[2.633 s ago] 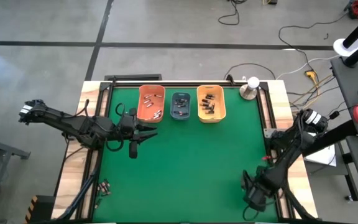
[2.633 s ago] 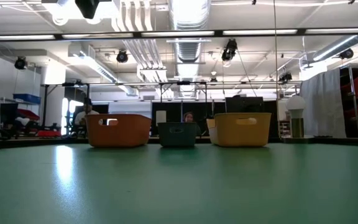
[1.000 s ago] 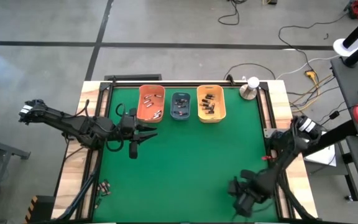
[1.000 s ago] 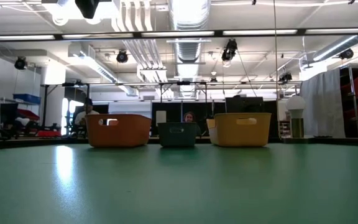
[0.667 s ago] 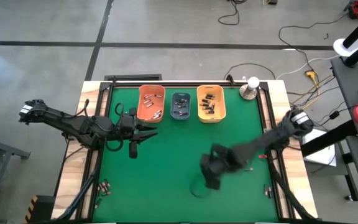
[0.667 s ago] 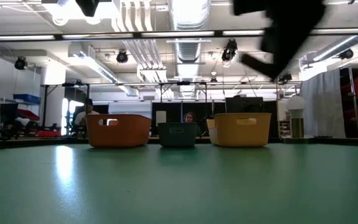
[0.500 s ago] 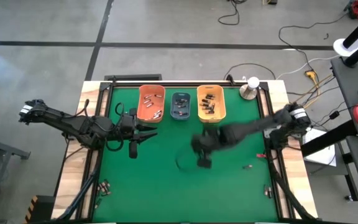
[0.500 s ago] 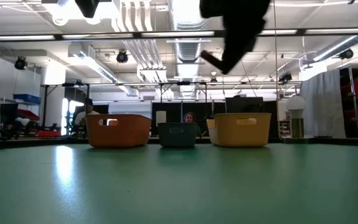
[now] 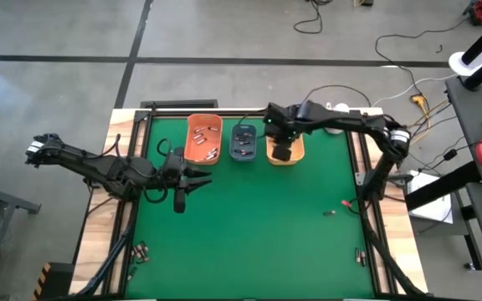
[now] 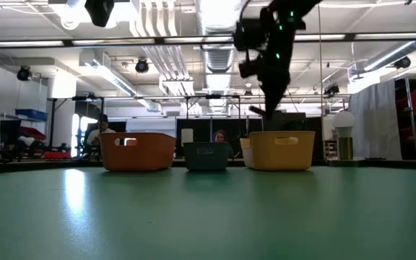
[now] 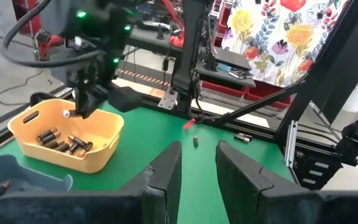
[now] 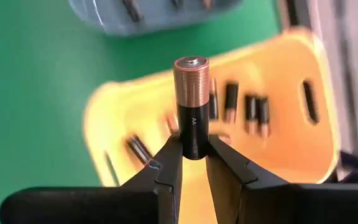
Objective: Sort batteries
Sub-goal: Put the large black battery into the yellow bin
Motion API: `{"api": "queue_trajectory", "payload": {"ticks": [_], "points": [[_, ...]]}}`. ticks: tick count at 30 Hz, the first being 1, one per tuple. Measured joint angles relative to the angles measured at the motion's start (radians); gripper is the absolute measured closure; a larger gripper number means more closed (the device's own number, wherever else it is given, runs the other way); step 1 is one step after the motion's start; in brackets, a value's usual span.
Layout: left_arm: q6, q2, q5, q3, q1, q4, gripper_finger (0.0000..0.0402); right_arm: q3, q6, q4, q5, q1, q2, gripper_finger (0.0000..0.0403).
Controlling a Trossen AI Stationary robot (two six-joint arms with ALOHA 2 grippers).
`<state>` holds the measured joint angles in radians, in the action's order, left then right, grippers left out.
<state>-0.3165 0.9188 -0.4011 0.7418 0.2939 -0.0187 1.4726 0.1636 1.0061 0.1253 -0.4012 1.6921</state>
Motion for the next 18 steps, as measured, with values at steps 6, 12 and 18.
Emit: {"api": "queue_trajectory", "payload": {"ticks": [6, 12, 18], "points": [[-0.011, 0.0, 0.0, 0.0, 0.0, 0.008, 0.0322, -0.079, 0.057, -0.04, -0.02, -0.093, 0.064, 0.0351], [-0.006, 0.0, -0.006, 0.0, 0.0, 0.009, 0.0322, -0.089, 0.112, -0.163, -0.02, -0.11, 0.159, 0.0351], [-0.003, 0.0, -0.032, 0.0, 0.0, 0.012, 0.0322, -0.055, 0.171, -0.187, 0.053, -0.119, 0.248, 0.0351]]}}
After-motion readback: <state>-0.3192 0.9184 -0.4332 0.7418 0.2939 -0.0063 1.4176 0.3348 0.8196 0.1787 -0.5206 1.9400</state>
